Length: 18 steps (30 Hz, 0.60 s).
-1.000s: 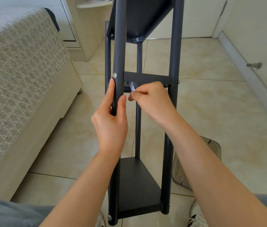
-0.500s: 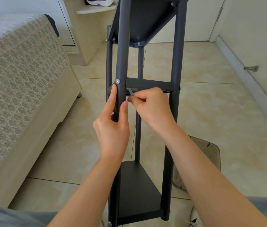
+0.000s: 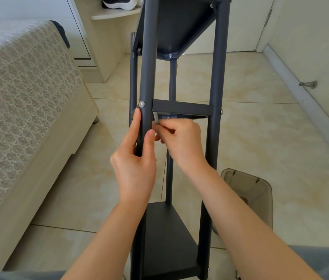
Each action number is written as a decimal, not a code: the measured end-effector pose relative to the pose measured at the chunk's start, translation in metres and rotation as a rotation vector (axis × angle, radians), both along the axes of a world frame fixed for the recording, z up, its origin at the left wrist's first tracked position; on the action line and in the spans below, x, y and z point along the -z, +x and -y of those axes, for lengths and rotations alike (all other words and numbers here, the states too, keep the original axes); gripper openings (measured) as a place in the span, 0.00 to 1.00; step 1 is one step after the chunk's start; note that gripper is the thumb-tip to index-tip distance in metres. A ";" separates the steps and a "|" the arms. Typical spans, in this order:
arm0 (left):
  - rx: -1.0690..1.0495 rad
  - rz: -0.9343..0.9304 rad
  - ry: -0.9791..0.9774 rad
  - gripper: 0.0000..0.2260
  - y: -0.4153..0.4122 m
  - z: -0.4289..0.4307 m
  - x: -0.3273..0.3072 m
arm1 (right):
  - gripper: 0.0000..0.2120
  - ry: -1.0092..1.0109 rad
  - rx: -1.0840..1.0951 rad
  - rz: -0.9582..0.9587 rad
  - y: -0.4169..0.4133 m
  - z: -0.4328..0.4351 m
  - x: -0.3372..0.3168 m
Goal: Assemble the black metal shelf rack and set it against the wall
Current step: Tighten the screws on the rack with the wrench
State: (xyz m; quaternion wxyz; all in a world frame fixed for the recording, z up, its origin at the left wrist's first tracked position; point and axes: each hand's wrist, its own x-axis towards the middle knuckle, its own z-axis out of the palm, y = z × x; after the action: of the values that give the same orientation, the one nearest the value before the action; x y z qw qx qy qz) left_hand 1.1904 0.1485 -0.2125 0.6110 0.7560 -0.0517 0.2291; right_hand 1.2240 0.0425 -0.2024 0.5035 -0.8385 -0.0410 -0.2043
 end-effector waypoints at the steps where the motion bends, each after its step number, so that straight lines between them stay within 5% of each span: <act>1: -0.004 0.000 -0.012 0.23 0.000 -0.002 -0.001 | 0.09 0.002 0.011 0.029 0.002 -0.002 0.004; 18: -0.030 -0.001 0.022 0.21 0.006 -0.014 0.004 | 0.08 0.162 0.075 0.119 0.025 -0.023 0.026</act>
State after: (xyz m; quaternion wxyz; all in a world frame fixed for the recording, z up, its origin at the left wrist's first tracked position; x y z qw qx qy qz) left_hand 1.1964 0.1620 -0.2161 0.5991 0.7635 -0.0423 0.2372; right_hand 1.2488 0.0651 -0.2281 0.5583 -0.7823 -0.0226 -0.2753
